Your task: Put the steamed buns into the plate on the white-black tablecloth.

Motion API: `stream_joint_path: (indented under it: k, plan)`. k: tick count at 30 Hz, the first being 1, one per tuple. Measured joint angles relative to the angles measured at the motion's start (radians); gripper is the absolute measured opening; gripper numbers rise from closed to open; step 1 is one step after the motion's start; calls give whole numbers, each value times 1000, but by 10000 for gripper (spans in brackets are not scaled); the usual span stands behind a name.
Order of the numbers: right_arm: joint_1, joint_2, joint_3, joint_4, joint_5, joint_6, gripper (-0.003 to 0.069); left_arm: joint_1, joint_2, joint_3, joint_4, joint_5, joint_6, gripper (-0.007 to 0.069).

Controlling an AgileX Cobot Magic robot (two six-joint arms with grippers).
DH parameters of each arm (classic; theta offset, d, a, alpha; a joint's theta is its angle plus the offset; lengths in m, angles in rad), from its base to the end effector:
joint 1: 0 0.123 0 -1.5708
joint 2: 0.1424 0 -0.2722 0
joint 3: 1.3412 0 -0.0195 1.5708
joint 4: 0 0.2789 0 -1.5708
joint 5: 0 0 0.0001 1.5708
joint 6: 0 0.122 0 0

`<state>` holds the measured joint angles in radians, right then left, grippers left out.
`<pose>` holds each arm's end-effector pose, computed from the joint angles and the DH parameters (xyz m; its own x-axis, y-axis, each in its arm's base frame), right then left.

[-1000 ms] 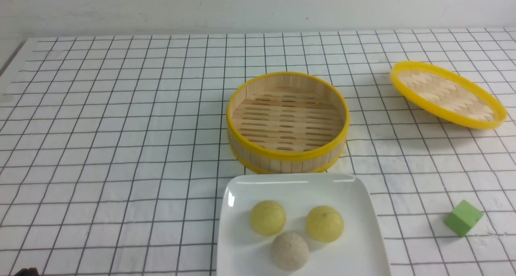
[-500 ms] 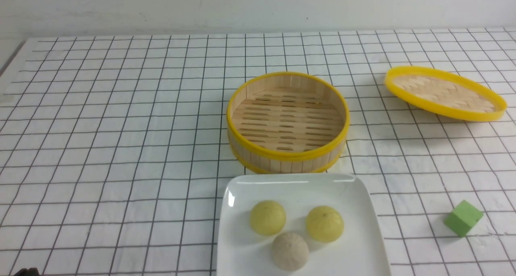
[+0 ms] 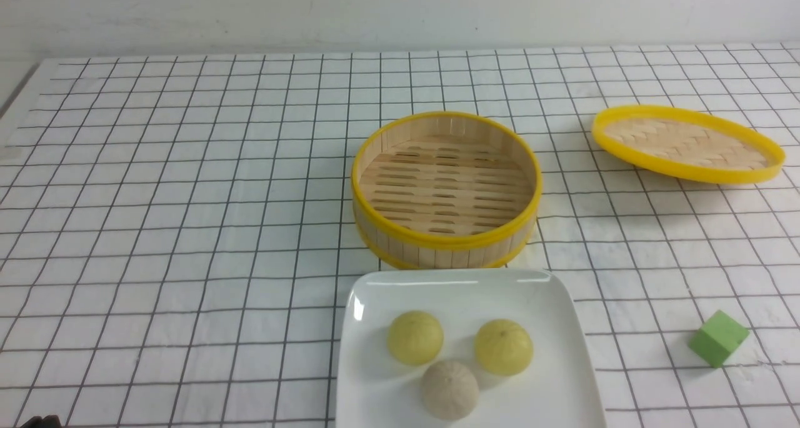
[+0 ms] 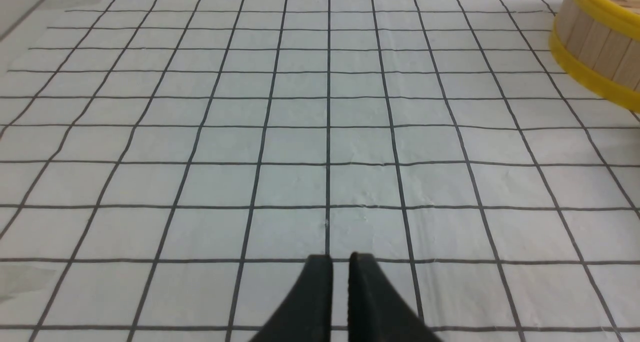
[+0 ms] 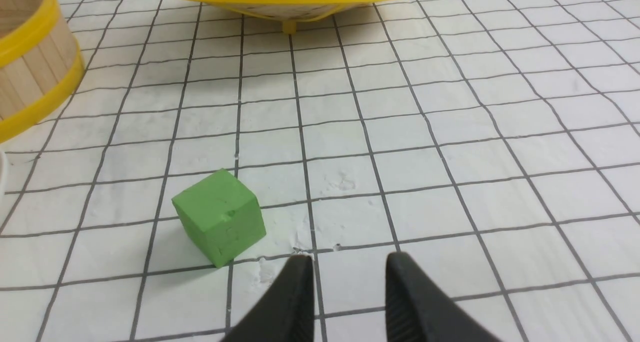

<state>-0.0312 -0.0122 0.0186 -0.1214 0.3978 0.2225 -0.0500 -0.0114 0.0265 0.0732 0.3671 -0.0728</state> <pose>0.1221 -0.0096 0.1625 -0.2988 0.1195 -0.9468 0.1094 0.9899 0.0904 0.1236 -0.0030 0.1626 -0.2896 0.0100 -0.9571 0.0236 0.9997 0.0033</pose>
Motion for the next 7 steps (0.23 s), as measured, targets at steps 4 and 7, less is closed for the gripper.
stream_joint_path:
  k: [4, 7]
  plan:
    - [0, 0, 0, 0, 0, 0, 230, 0, 0, 0, 1, 0, 0, 88]
    - [0, 0, 0, 0, 0, 0, 230, 0, 0, 0, 1, 0, 0, 90]
